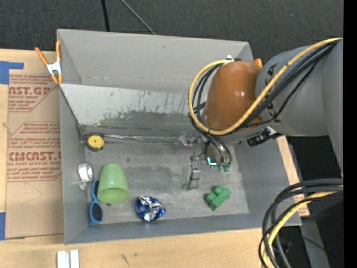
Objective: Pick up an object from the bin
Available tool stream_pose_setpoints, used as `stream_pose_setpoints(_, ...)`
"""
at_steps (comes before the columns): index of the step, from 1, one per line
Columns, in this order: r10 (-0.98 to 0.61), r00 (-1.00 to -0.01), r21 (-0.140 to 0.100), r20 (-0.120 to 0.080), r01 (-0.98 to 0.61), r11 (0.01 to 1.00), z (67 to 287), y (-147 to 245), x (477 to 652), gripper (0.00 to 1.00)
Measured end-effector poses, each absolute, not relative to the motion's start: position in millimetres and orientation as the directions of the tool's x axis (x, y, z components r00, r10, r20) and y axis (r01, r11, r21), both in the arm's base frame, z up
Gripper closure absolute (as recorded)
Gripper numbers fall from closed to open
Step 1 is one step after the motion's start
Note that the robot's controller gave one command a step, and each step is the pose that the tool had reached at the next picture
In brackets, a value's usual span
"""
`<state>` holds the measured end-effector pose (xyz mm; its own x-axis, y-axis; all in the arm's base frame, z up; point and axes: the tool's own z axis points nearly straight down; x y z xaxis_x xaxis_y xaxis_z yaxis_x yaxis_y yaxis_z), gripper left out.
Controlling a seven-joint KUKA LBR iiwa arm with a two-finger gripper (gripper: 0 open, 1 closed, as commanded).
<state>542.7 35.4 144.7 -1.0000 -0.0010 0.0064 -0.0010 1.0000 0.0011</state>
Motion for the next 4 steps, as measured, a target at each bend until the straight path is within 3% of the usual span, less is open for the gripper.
stream_pose_setpoints(1, -0.324, -0.946, -0.002, 0.0, -0.324, 0.946, 144.0, -59.2, 531.7, 0.0)
stream_pose_setpoints(2, -0.418, -0.908, -0.007, -0.018, -0.418, 0.908, 70.6, -80.1, 484.4, 0.0)
stream_pose_setpoints(3, -0.419, -0.908, 0.001, -0.002, -0.419, 0.908, 69.6, -79.4, 480.0, 1.0)
stream_pose_setpoints(4, -0.412, -0.911, -0.005, -0.008, -0.412, 0.911, 187.9, -75.9, 488.5, 1.0)
